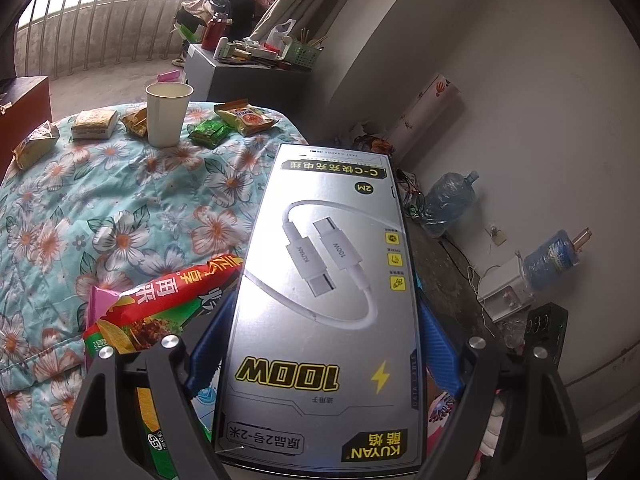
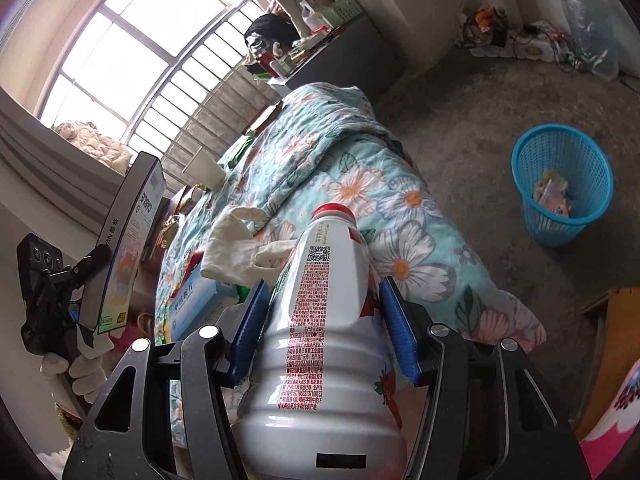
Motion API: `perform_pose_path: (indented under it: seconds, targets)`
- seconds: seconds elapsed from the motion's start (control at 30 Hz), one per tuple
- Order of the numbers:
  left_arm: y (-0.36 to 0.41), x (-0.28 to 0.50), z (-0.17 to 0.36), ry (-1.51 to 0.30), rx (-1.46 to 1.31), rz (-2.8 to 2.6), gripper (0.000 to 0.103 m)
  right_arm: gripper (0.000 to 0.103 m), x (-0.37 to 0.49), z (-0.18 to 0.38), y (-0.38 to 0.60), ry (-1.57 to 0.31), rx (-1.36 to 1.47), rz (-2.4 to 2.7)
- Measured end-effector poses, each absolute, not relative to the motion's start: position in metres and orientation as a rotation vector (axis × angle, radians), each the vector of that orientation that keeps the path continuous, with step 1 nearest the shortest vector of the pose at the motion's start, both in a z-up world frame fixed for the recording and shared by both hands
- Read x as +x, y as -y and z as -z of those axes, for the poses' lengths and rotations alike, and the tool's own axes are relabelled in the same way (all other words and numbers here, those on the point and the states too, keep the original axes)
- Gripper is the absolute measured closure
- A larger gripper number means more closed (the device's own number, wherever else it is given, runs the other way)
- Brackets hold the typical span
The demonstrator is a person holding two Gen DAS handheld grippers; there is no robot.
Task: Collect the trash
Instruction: 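Lift the cable box with the left tool while the right tool lifts the bottle, then carry the box and bottle with both tools over the blue wastebasket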
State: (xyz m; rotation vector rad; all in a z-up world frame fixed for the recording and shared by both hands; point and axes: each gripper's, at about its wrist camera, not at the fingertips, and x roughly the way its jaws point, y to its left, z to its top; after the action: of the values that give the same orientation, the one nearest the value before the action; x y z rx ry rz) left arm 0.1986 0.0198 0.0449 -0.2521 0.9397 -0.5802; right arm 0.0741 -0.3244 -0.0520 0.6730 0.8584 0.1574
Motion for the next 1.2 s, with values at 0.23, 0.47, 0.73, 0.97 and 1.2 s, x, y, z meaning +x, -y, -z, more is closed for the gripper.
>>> perform_pose_path:
  seconds: [0.23,0.47,0.73,0.97,1.2]
  targets:
    - [-0.010,0.199,-0.042,-0.949,-0.257,0.590,0.021,0.054,0.083,0.071,0.318,-0.921,0.691,-0.199]
    - [-0.006,0.199,-0.041,-0.957,-0.255,0.591,0.021,0.048,0.091,0.083,0.307,-0.984,0.670,-0.235]
    - [-0.007,0.199,-0.039,-0.969,-0.270,0.593,0.021,0.045,0.100,0.102,0.295,-1.023,0.777,-0.316]
    - [-0.003,0.198,-0.043,-0.954,-0.263,0.608,0.021,0.045,0.088,0.087,0.317,-0.944,0.831,-0.290]
    - [0.021,0.195,-0.052,-0.936,-0.251,0.647,0.021,0.045,0.073,0.068,0.351,-0.836,0.852,-0.233]
